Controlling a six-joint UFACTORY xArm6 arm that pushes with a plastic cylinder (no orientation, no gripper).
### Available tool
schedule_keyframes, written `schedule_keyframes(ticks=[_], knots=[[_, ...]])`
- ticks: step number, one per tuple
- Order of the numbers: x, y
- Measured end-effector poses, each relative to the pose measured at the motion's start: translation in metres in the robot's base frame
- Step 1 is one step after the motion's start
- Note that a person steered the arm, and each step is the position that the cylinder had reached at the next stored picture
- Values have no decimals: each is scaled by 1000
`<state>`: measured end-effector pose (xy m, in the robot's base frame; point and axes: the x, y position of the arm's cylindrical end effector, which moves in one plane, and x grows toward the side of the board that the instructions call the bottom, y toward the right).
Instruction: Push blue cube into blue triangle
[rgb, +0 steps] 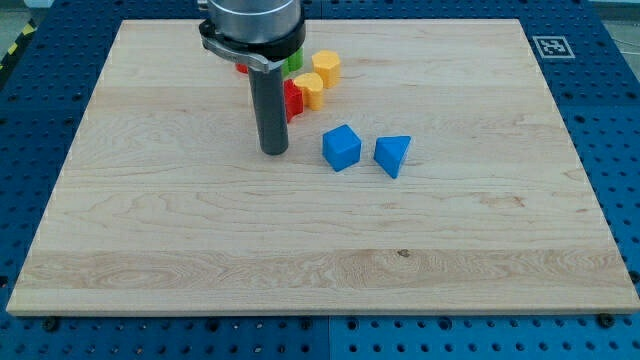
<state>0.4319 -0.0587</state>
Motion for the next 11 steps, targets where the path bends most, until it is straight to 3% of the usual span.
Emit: schedule_keyframes(ticks=[3, 9, 11], knots=[[-2, 70], [-13, 99], [7, 116]])
